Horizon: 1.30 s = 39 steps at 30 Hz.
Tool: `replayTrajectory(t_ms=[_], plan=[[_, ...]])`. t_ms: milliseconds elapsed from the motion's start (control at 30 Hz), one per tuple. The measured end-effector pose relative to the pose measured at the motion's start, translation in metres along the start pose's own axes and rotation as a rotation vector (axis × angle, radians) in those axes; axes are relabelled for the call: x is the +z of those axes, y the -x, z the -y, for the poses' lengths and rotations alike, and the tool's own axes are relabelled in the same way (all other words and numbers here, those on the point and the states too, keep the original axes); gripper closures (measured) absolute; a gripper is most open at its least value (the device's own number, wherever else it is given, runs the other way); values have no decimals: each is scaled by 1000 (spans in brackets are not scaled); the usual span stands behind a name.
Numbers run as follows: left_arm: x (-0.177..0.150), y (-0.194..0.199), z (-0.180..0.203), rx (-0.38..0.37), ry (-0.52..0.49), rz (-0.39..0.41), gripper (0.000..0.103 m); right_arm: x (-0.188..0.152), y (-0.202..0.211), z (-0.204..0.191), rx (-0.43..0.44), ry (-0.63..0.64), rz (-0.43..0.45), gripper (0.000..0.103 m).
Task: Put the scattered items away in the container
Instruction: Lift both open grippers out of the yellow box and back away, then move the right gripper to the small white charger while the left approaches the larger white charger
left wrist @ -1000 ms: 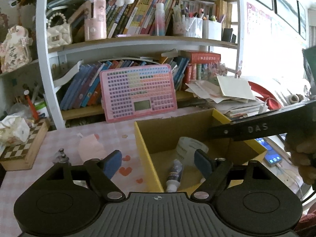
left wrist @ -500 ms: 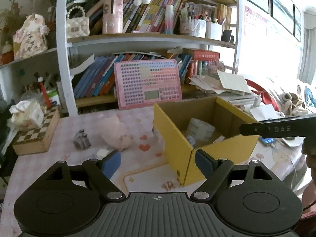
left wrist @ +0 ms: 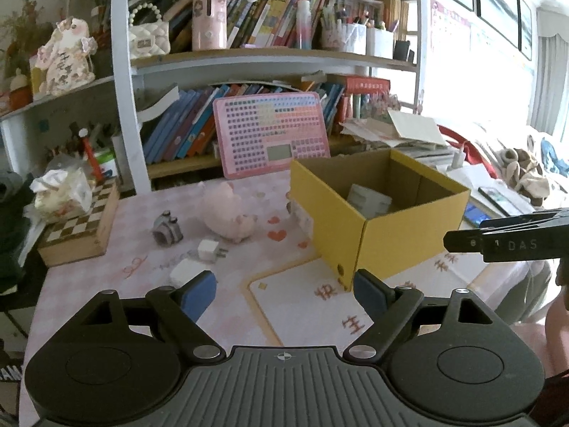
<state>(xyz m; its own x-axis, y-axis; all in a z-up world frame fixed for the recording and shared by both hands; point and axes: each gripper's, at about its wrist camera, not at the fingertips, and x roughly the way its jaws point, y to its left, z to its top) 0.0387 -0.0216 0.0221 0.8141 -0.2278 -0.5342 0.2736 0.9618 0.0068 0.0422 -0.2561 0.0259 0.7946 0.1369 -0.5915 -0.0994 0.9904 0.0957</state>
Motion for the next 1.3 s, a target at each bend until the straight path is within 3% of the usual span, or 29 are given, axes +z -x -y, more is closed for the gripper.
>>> replayTrajectory(t_ms=[467, 1300], plan=[[-22, 10, -23, 37, 26, -47, 11, -15, 2, -43, 39, 53, -46, 29], [-38, 21, -64, 117, 74, -68, 11, -15, -18, -106, 143, 161, -84, 27]])
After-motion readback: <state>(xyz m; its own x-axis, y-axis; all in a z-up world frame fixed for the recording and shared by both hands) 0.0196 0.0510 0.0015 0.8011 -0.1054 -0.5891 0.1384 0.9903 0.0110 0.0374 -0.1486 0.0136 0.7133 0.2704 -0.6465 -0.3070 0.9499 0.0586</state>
